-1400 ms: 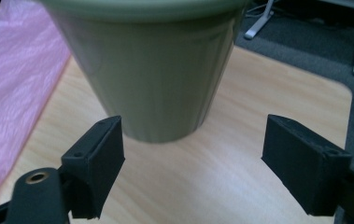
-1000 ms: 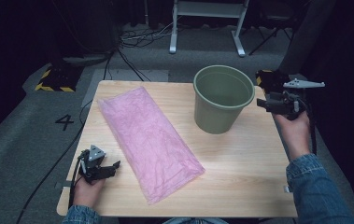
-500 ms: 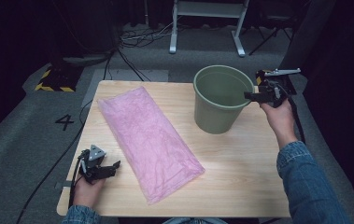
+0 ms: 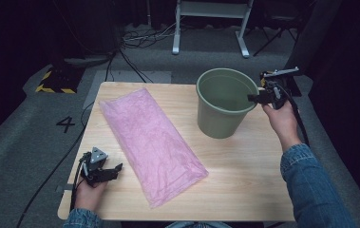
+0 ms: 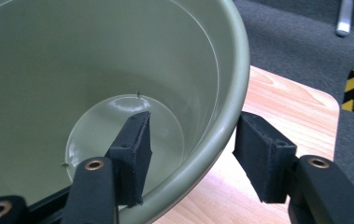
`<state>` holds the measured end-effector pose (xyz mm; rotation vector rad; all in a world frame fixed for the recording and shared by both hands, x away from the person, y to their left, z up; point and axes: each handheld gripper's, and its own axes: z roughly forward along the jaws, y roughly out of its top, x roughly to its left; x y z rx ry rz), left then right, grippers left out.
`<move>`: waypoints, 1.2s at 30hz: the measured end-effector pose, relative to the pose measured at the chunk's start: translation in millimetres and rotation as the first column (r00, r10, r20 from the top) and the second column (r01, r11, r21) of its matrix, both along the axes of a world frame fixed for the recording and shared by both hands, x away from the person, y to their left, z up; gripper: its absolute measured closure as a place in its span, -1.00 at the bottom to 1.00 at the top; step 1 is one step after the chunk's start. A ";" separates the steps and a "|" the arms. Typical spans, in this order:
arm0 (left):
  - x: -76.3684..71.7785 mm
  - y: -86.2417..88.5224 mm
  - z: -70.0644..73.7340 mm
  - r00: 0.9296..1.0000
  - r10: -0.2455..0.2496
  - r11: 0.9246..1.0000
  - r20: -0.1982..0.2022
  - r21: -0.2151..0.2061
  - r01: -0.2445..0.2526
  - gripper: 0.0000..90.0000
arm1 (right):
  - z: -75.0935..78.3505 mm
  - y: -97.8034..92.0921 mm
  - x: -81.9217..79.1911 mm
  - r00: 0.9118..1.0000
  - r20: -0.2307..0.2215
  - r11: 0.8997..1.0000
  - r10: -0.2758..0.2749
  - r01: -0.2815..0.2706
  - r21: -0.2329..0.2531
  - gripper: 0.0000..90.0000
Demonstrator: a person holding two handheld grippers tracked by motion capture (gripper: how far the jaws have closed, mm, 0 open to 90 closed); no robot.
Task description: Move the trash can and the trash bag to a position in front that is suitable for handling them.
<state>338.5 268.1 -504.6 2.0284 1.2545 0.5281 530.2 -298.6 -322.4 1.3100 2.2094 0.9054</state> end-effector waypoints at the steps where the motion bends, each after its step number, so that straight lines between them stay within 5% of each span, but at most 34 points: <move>1: 0.0 -0.1 0.0 1.000 0.000 1.000 0.001 0.000 0.000 -0.42 | 0.2 -1.1 -4.2 1.000 -0.005 1.000 0.015 -0.015 0.005 0.03; 22: -0.2 -0.7 0.0 1.000 0.008 1.000 0.002 0.002 -0.008 -0.42 | -2.1 -16.3 -79.6 0.989 -0.004 0.988 0.150 -0.150 0.028 -0.04; 36: -5.4 -11.6 5.7 1.000 -0.002 1.000 0.000 0.016 0.002 -0.18 | -13.6 -0.3 -128.4 0.961 -0.017 0.961 0.275 -0.274 0.030 -0.10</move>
